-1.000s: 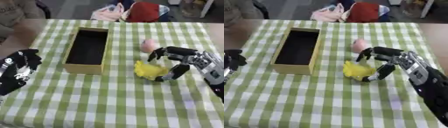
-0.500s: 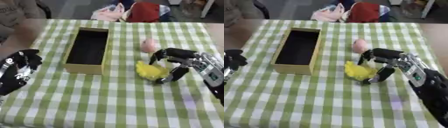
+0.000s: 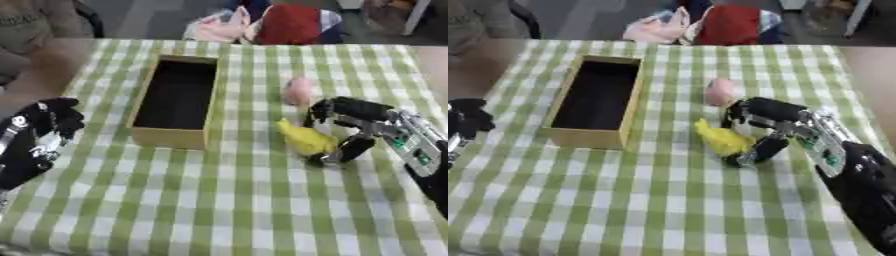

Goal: Pick up objects on the table and place them in the box.

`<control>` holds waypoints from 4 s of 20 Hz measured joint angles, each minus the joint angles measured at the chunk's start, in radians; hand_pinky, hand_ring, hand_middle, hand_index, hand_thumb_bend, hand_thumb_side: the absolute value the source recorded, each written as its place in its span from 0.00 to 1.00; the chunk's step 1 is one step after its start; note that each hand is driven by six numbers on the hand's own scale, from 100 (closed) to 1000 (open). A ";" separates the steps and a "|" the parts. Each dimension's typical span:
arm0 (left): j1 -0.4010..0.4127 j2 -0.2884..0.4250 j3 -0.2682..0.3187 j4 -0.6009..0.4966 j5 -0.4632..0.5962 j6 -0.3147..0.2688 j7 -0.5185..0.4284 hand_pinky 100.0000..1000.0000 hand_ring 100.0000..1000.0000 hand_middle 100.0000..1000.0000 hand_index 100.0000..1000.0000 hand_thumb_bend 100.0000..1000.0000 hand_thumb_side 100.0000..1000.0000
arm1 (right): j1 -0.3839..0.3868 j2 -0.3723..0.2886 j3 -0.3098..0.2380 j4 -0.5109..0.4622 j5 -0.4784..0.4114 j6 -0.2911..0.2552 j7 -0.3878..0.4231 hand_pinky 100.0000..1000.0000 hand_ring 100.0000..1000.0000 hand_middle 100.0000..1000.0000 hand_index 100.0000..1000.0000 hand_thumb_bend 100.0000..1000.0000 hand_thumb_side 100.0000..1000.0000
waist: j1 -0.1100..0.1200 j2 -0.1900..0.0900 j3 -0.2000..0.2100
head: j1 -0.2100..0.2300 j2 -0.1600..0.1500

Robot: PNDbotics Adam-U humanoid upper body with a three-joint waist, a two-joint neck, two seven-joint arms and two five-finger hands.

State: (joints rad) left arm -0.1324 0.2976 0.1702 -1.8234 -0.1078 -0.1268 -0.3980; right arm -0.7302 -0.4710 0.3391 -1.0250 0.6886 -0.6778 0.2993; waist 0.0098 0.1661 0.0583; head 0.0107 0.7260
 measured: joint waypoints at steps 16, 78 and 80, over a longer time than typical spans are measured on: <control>0.001 0.000 0.000 0.000 0.001 0.004 0.003 0.68 0.61 0.58 0.80 0.08 0.51 | 0.000 -0.048 0.039 -0.134 -0.174 0.030 -0.005 0.45 0.60 0.34 0.45 0.06 0.03 | -0.006 -0.007 -0.007 | 0.005 0.003; -0.201 -0.007 -0.110 -0.099 0.254 0.009 -0.080 0.64 0.58 0.56 0.78 0.11 0.47 | -0.265 0.069 -0.090 0.056 -0.100 -0.038 0.022 0.72 0.88 0.77 0.86 0.49 0.43 | -0.061 0.026 0.286 | -0.284 -0.075; -0.195 -0.006 -0.110 -0.099 0.251 0.010 -0.080 0.64 0.58 0.56 0.78 0.10 0.48 | -0.264 0.036 -0.092 0.024 -0.138 -0.028 0.040 0.72 0.88 0.78 0.85 0.48 0.44 | -0.061 0.021 0.266 | -0.278 -0.072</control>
State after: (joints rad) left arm -0.3269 0.2913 0.0607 -1.9221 0.1429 -0.1172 -0.4780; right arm -0.9944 -0.4352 0.2475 -1.0007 0.5503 -0.7057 0.3397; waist -0.0514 0.1875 0.3239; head -0.2669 0.6543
